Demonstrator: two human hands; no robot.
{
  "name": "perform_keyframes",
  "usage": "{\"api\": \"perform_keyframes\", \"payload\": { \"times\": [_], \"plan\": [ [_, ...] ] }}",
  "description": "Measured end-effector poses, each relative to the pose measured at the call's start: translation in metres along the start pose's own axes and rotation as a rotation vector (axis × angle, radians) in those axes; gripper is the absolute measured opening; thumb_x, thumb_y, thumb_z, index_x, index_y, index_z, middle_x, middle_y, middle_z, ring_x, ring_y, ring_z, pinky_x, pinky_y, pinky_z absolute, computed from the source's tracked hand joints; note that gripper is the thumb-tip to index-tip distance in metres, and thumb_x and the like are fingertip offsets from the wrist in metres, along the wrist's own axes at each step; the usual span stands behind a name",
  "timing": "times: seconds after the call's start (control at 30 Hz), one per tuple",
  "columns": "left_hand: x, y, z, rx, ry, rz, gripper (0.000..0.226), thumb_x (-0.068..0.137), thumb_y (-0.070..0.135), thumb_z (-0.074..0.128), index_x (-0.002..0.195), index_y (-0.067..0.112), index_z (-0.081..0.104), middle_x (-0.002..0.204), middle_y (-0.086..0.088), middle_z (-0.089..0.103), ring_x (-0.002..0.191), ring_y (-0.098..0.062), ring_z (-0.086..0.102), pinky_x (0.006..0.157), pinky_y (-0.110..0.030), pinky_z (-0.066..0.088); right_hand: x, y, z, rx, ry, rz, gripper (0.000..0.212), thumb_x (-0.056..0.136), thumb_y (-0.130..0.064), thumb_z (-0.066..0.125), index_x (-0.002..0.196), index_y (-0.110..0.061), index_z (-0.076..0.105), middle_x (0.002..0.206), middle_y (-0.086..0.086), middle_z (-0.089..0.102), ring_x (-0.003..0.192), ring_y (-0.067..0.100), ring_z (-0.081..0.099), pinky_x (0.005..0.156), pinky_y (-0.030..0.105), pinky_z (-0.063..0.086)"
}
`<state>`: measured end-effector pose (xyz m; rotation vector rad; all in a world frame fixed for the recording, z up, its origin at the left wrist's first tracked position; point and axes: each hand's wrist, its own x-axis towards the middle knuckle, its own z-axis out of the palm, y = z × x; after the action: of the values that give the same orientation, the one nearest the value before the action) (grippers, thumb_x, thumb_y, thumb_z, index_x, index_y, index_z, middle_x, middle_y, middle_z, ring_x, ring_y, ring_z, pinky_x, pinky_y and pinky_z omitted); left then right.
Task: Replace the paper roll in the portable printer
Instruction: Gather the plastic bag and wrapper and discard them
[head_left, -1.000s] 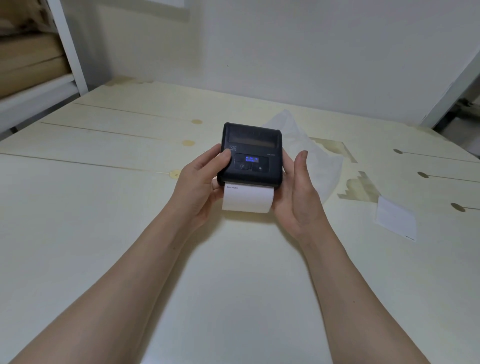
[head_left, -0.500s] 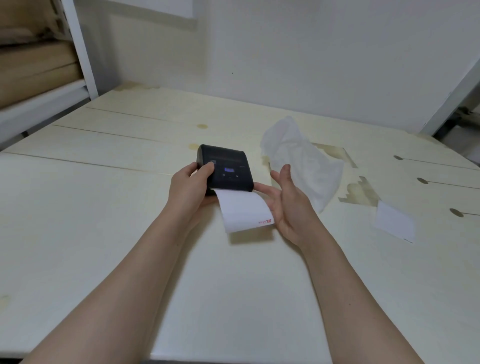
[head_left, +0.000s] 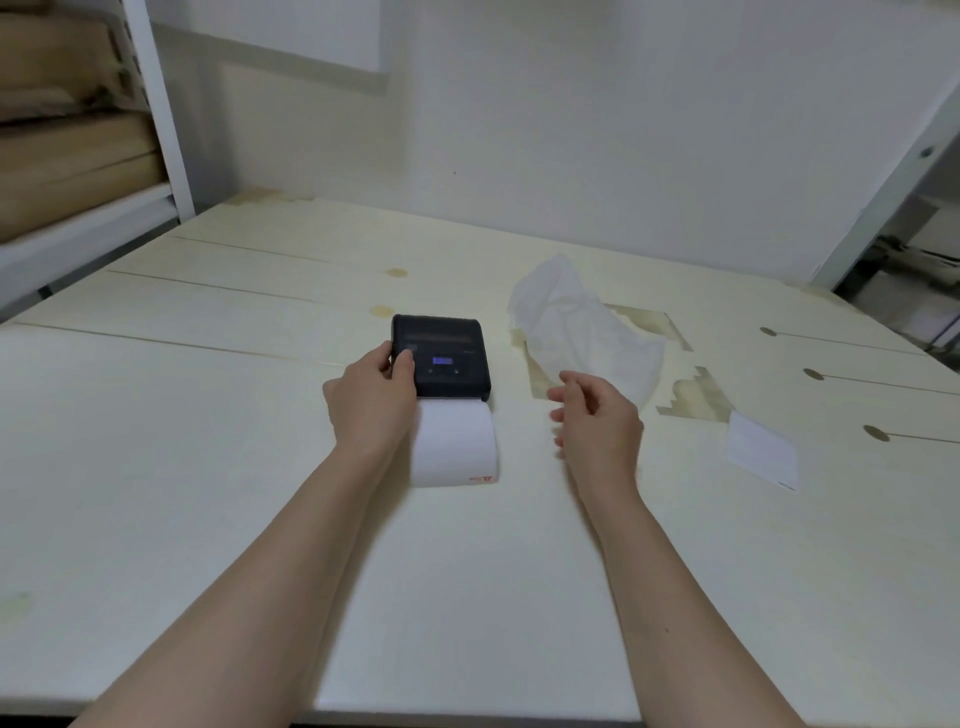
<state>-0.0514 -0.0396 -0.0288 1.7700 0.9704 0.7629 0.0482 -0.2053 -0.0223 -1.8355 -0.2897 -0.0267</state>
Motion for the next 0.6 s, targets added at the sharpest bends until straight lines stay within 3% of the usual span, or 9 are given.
{"api": "perform_keyframes", "payload": {
  "times": [0.07,0.17,0.23,0.33,0.43,0.6],
  "plan": [
    [-0.003,0.002,0.0,0.04,0.052,0.006,0.036,0.098,0.034,0.046,0.129,0.027,0.063,0.114,-0.004,0.07,0.126,-0.036,0.043,0.091,-0.032,0.034,0.002,0.004,-0.006,-0.087,0.057,-0.033,0.026,0.094,-0.011,0.051,0.108,-0.016,0.072,0.095,-0.004,0.077,0.087,0.017,0.07,0.076,0.029,0.056],
    [-0.01,0.014,0.004,0.173,0.142,0.05,0.045,0.096,0.029,0.052,0.141,0.024,0.052,0.136,-0.008,0.058,0.129,-0.036,0.037,0.102,-0.039,0.034,0.008,0.007,-0.017,-0.216,0.087,-0.038,0.027,0.093,-0.009,0.053,0.112,-0.014,0.072,0.107,0.0,0.075,0.101,0.019,0.067,0.077,0.02,0.045],
    [-0.015,0.028,0.01,0.239,0.178,0.139,0.046,0.093,0.026,0.054,0.139,0.026,0.054,0.139,-0.005,0.054,0.13,-0.034,0.037,0.102,-0.04,0.033,0.016,0.012,-0.023,-0.434,0.022,-0.075,0.028,0.094,-0.02,0.058,0.119,-0.015,0.068,0.118,0.003,0.069,0.111,0.025,0.061,0.085,0.027,0.044],
    [-0.027,0.054,0.027,0.266,0.138,0.292,0.043,0.091,0.023,0.055,0.134,0.028,0.059,0.136,-0.001,0.058,0.13,-0.031,0.04,0.1,-0.039,0.033,0.023,0.017,-0.032,-0.723,-0.136,-0.08,0.049,0.089,-0.039,0.065,0.133,-0.017,0.059,0.13,0.006,0.058,0.125,0.03,0.045,0.095,0.034,0.041],
    [-0.034,0.072,0.047,0.327,0.04,0.336,0.041,0.092,0.026,0.055,0.132,0.031,0.059,0.134,0.0,0.061,0.129,-0.031,0.043,0.1,-0.041,0.033,0.028,0.016,-0.037,-0.773,-0.174,-0.131,0.051,0.085,-0.044,0.067,0.13,-0.022,0.06,0.125,0.006,0.058,0.126,0.027,0.044,0.088,0.034,0.045],
    [-0.039,0.081,0.076,0.391,-0.076,0.335,0.039,0.094,0.028,0.053,0.132,0.034,0.06,0.134,0.0,0.062,0.128,-0.029,0.044,0.1,-0.04,0.031,0.034,0.011,-0.038,-0.922,-0.191,-0.231,0.025,0.093,-0.036,0.057,0.109,-0.024,0.072,0.113,0.004,0.061,0.113,0.025,0.053,0.07,0.028,0.038]
  ]
}}
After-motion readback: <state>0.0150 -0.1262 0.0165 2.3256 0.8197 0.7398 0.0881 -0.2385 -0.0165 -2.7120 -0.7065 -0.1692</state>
